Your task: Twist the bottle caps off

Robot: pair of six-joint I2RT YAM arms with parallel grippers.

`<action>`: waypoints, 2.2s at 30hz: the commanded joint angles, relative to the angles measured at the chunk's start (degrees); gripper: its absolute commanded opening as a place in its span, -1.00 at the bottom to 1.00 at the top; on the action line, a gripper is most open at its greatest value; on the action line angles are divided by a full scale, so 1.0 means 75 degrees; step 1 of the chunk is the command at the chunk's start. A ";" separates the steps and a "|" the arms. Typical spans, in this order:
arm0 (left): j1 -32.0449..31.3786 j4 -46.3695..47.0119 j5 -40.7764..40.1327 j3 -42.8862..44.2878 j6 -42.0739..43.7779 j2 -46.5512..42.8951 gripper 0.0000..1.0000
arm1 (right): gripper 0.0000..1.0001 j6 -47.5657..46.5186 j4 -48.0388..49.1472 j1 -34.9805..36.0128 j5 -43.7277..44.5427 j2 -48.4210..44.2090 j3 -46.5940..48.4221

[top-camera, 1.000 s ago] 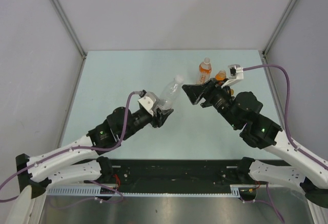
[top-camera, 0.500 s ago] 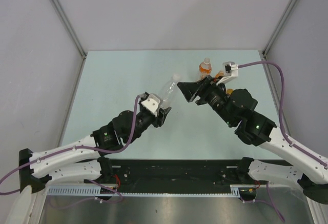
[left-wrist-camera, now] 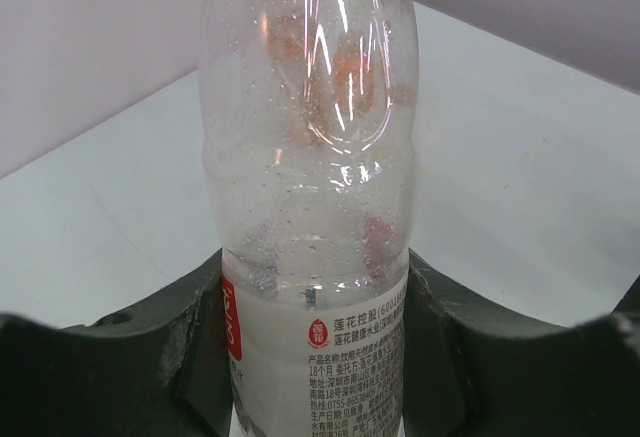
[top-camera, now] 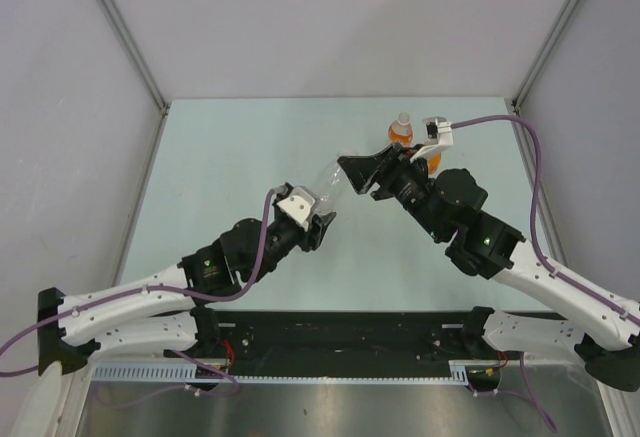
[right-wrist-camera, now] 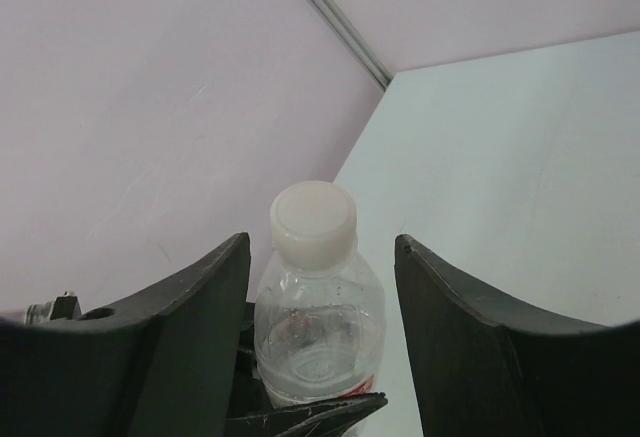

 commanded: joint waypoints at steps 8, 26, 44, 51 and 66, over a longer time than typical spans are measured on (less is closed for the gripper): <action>-0.0207 0.0267 0.0024 -0.0070 0.0089 0.0043 -1.00 | 0.17 -0.0219 0.0528 0.0029 0.0325 0.0132 0.0362; -0.0242 0.0338 0.0620 -0.0164 0.0030 -0.0354 -1.00 | -1.00 -0.0558 0.0305 0.0029 0.0045 0.0027 0.0350; 0.1689 0.0594 1.0568 0.1020 -0.2383 -0.0052 -1.00 | -1.00 -0.2200 0.1524 -0.0662 -0.5659 -0.1004 -0.0318; 0.2195 0.2945 1.3006 0.0974 -0.4360 0.0639 -1.00 | -1.00 -0.1498 0.2577 -0.1283 -0.9035 -0.0817 -0.0318; 0.2254 0.5853 1.3981 0.0939 -0.6483 0.1437 -0.99 | -1.00 -0.1262 0.3095 -0.1541 -1.2529 -0.0934 -0.0318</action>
